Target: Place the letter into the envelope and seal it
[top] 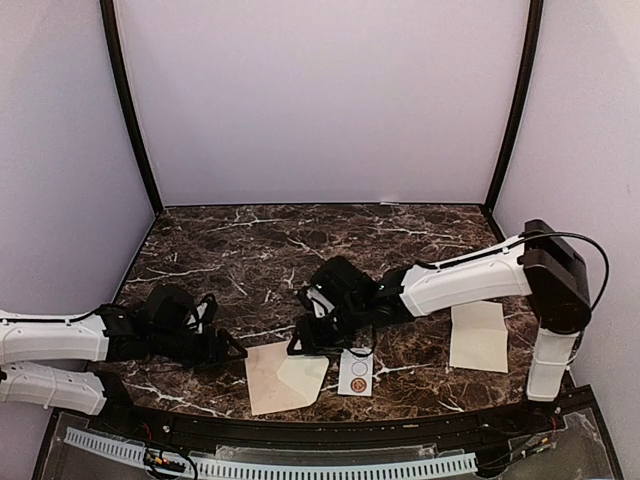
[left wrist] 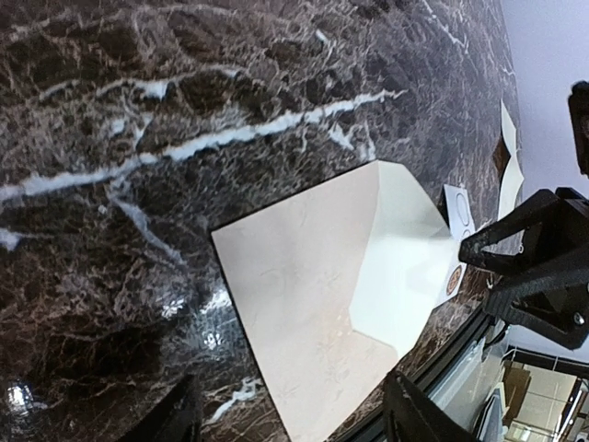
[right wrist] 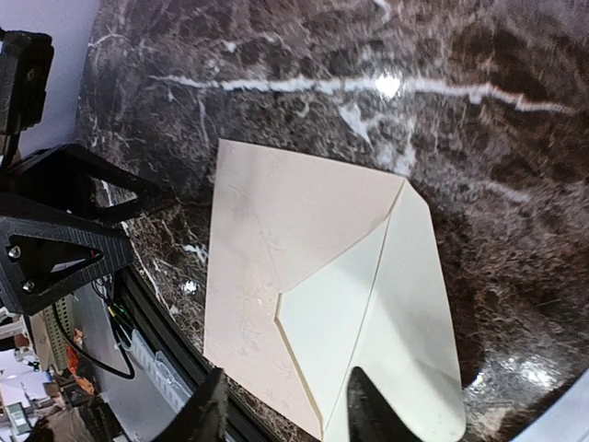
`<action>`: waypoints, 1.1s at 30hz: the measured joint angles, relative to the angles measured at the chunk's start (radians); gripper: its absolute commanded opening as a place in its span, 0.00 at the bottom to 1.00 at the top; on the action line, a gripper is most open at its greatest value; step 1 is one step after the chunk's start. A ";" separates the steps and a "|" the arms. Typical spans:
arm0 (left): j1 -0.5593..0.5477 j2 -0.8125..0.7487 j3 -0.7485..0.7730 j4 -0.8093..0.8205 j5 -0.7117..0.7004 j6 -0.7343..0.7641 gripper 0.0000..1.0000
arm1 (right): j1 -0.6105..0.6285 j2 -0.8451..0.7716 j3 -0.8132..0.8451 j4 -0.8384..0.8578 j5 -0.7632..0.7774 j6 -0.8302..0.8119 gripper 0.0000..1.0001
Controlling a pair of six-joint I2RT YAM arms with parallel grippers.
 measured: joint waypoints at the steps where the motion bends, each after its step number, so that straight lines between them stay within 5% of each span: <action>1: 0.003 -0.011 0.014 -0.016 -0.008 0.011 0.73 | 0.000 -0.023 -0.002 -0.006 0.013 -0.002 0.56; 7: 0.040 -0.029 0.118 -0.110 -0.036 0.103 0.92 | -0.009 -0.214 -0.011 -0.098 0.163 -0.052 0.82; 13: 0.156 0.044 0.315 -0.247 -0.029 0.283 0.94 | -0.097 -0.382 -0.106 -0.251 0.327 -0.080 0.98; 24: 0.346 0.169 0.531 -0.287 -0.015 0.524 0.94 | -0.471 -0.678 -0.484 -0.404 0.453 -0.046 0.99; 33: 0.347 0.245 0.525 -0.264 -0.028 0.585 0.94 | -0.547 -0.726 -0.642 -0.340 0.425 -0.006 0.97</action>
